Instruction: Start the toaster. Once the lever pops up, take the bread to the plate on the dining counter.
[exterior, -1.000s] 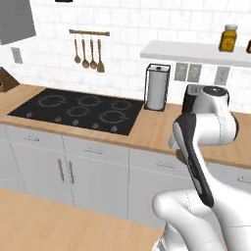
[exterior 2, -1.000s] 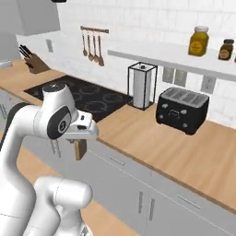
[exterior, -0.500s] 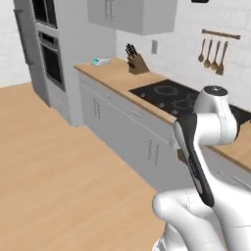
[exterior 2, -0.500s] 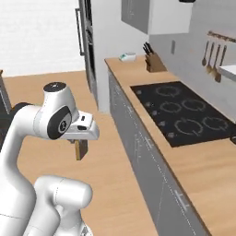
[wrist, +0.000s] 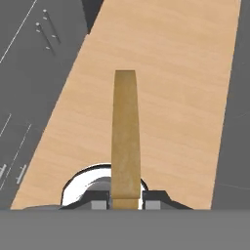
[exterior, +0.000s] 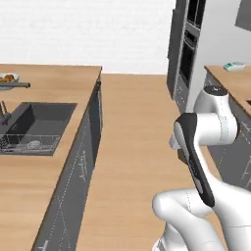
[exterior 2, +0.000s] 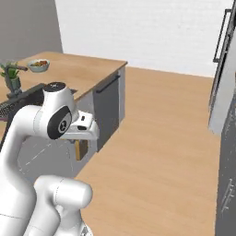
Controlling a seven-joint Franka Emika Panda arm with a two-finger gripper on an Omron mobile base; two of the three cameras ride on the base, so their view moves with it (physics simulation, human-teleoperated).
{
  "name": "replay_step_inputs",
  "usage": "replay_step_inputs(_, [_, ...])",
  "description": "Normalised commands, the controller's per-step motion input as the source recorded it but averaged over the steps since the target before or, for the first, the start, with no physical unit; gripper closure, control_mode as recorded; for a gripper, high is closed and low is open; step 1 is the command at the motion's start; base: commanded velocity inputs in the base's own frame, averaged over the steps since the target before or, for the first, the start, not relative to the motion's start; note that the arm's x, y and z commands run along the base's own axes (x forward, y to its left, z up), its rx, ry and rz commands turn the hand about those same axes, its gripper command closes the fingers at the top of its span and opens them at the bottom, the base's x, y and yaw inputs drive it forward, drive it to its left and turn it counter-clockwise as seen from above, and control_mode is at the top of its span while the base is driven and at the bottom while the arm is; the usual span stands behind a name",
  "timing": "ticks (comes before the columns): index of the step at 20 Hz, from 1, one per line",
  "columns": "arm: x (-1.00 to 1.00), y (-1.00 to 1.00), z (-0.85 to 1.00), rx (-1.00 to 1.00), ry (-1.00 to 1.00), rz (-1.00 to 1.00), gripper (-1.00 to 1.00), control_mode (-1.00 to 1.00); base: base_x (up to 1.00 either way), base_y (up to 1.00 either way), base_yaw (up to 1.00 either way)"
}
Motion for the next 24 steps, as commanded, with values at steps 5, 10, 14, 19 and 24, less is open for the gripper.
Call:
replay_step_inputs(5, [0.0,0.0,0.0,0.0,0.0,0.0,1.0,1.0,-0.05,0.17,1.0])
replay_step_inputs(10, [0.0,0.0,0.0,0.0,0.0,0.0,1.0,1.0,-0.12,0.24,0.97])
replay_step_inputs(14, [0.0,0.0,0.0,0.0,0.0,0.0,1.0,1.0,-0.26,0.38,0.91])
replay_step_inputs(19, [0.0,0.0,0.0,0.0,0.0,0.0,1.0,1.0,-0.58,0.61,0.76])
replay_step_inputs(24, [0.0,0.0,0.0,0.0,0.0,0.0,1.0,1.0,-0.33,0.99,0.38])
